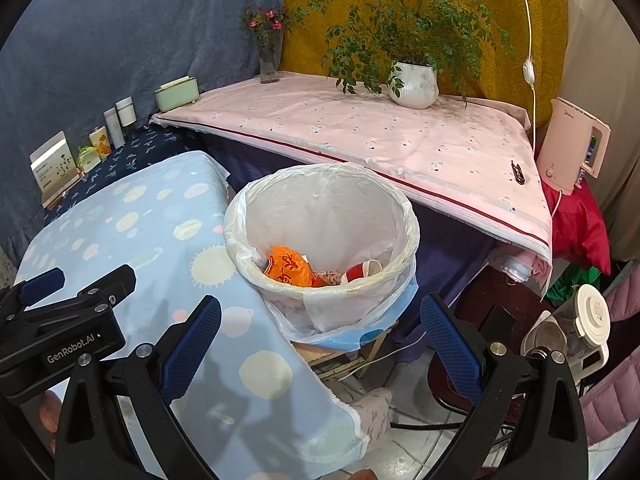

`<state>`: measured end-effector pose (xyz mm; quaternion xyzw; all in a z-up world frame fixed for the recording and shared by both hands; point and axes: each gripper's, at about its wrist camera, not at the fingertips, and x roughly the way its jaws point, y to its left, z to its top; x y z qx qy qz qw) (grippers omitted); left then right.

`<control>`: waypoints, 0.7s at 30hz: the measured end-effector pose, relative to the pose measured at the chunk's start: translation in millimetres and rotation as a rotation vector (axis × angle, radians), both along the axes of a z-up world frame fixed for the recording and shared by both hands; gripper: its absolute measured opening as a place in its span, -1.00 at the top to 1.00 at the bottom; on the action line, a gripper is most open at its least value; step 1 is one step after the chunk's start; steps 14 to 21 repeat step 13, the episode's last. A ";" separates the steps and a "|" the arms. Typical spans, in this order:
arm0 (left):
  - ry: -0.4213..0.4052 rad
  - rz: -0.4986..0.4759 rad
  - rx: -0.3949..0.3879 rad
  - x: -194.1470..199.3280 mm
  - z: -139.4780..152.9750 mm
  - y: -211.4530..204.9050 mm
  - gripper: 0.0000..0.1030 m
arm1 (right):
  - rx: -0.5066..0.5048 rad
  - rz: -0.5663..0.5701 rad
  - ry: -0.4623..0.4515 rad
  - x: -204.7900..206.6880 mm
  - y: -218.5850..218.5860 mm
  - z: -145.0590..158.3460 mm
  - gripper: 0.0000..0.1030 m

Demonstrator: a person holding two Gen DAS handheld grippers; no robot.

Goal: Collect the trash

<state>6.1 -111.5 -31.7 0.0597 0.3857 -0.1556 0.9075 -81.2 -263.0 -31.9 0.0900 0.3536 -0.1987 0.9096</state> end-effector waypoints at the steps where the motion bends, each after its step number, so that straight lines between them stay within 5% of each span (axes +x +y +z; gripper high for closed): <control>1: 0.000 0.000 0.001 0.2 0.0 0.0 -0.85 | 0.001 -0.001 0.000 -0.5 -0.8 -0.2 -0.87; 21: 0.003 -0.025 0.015 2.5 -3.6 -2.6 -0.86 | 0.001 -0.007 0.000 -1.0 -2.5 -1.0 -0.87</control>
